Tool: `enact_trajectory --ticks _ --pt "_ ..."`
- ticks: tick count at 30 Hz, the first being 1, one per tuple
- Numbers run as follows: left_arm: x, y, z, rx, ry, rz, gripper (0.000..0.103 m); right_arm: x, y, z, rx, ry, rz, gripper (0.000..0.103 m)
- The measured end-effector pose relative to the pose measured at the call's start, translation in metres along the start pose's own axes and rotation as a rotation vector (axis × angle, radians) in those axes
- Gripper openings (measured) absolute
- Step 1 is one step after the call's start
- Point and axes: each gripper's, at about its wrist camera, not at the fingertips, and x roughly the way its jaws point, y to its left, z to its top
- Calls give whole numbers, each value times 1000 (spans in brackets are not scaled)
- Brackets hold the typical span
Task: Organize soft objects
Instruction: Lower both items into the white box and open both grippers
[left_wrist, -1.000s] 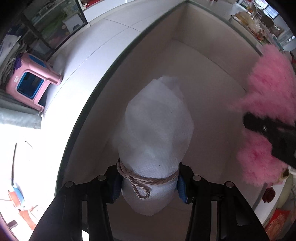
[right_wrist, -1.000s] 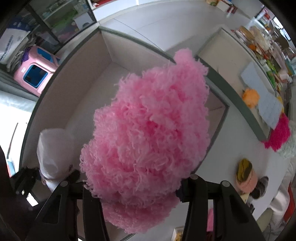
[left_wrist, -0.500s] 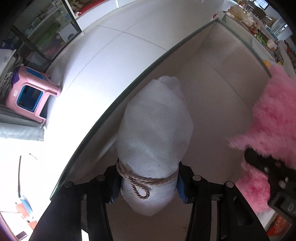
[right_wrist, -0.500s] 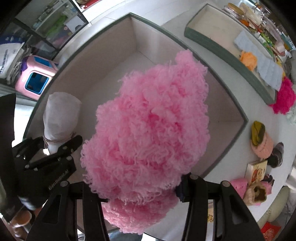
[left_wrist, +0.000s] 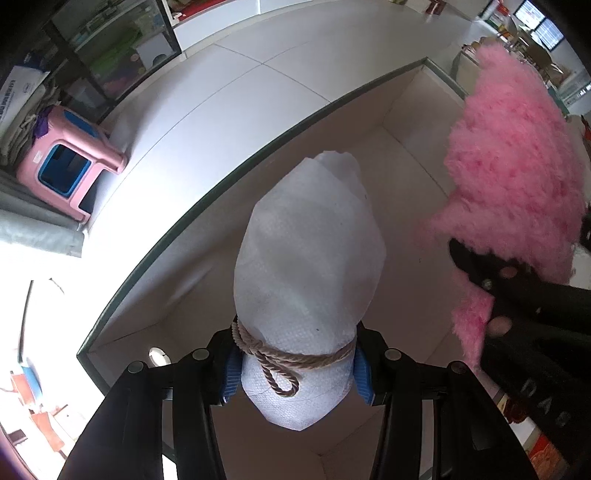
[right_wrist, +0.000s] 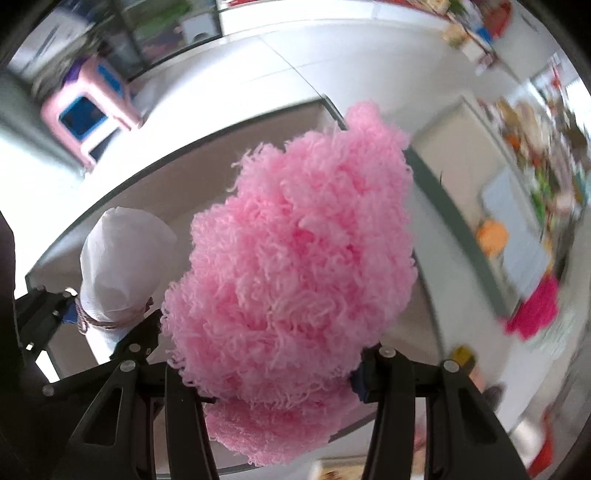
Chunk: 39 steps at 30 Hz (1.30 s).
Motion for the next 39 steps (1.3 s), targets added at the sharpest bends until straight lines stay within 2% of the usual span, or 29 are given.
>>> enact_trajectory --ticks 1,2,3,4,7,8,15,21,28,32,39 --pt "-1 -1 0 -4 -7 10 67 -1 2 3 -28 -8 -17 58" --pt "-2 2 0 -9 -14 16 86 -2 5 6 -57 -15 -31 69" --pt "-5 2 -1 -15 -27 15 92 -3 7 6 -84 -17 -41 83" --pt "-6 4 -1 -18 -31 12 101 -3 9 8 -107 -24 -50 85" --pt "-5 5 -2 -24 -12 -14 102 -8 16 11 -143 -59 -71 94" --pt "-5 6 -3 -31 -6 -26 102 -9 15 9 -139 -64 -68 102" --pt "-15 0 -13 -24 3 -23 102 -25 -3 6 -32 -92 10 103" --pt "-24 4 -12 -3 -14 -2 102 -33 -18 -3 18 -74 25 103" --pt "-41 -7 -22 17 -31 27 102 -48 -20 -11 23 -88 35 103" --pt "-43 2 -25 26 -38 34 102 -55 -18 -19 29 -94 51 103" --pt "-55 -3 -33 52 -48 50 102 -65 -20 -40 62 -102 82 103"
